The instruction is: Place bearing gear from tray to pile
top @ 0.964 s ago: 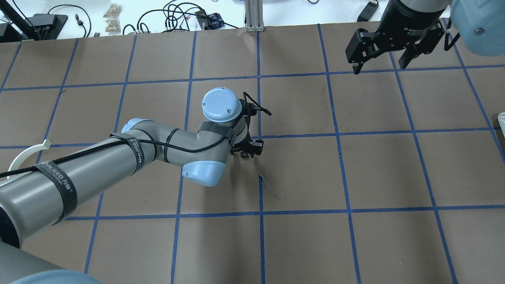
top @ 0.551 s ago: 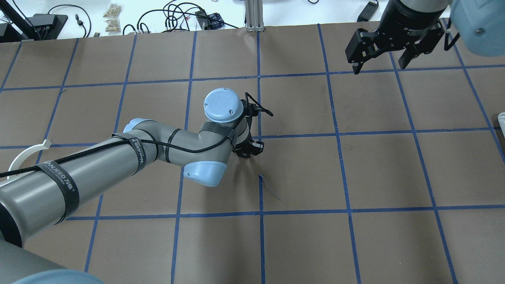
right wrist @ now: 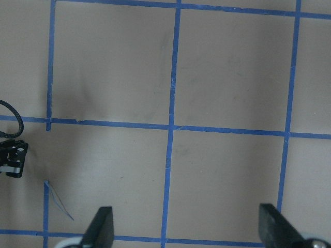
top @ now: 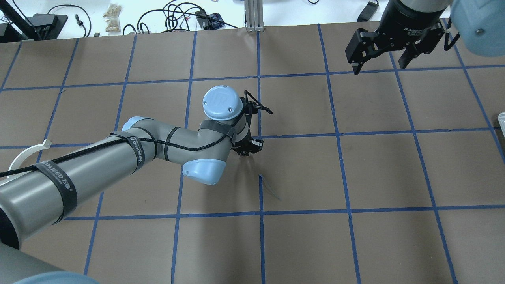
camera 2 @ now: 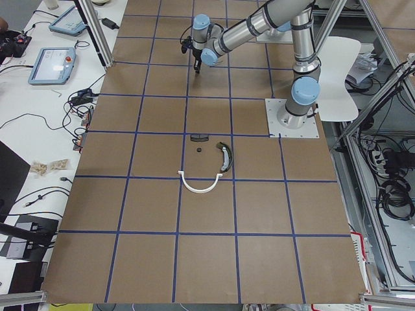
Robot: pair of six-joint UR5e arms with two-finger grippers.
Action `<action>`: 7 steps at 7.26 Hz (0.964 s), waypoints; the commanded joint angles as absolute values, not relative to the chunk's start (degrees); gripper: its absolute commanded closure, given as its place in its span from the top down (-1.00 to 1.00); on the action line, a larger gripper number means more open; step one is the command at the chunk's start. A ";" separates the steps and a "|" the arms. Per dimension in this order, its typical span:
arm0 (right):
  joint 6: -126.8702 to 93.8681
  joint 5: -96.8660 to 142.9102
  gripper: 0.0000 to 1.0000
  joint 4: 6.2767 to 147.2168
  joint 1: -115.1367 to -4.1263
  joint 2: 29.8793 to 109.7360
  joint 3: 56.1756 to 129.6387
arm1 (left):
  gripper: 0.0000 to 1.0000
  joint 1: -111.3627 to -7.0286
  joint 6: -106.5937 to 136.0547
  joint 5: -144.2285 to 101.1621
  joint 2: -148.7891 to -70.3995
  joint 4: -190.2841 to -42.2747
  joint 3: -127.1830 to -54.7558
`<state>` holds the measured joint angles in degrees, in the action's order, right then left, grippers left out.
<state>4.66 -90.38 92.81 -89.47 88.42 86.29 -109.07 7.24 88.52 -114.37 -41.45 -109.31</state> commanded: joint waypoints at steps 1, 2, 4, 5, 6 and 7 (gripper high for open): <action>4.75 -90.35 1.00 92.81 -89.47 88.33 86.31 | -1.00 -104.80 4.42 89.03 -112.68 -53.89 -101.65; 4.75 -90.35 1.00 92.73 -89.47 88.42 86.31 | -1.00 -99.63 0.57 89.12 -112.15 -60.75 -96.99; 4.66 -90.44 1.00 92.73 -89.47 88.42 86.31 | -1.00 -87.16 -4.80 88.86 -111.71 -65.99 -92.47; 4.75 -90.35 1.00 92.81 -89.47 88.42 86.31 | -1.00 -80.57 -8.75 89.03 -111.62 -66.09 -92.90; 4.75 -90.35 1.00 92.81 -89.47 88.42 86.31 | -1.00 -74.68 -13.40 89.12 -111.62 -66.18 -93.16; 4.66 -90.35 1.00 92.90 -89.47 88.42 86.31 | -1.00 -68.62 -17.62 89.03 -111.71 -66.27 -93.43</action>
<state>4.72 -90.36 92.83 -89.47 88.41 86.31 -76.34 -12.21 89.05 -111.67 -66.01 -93.20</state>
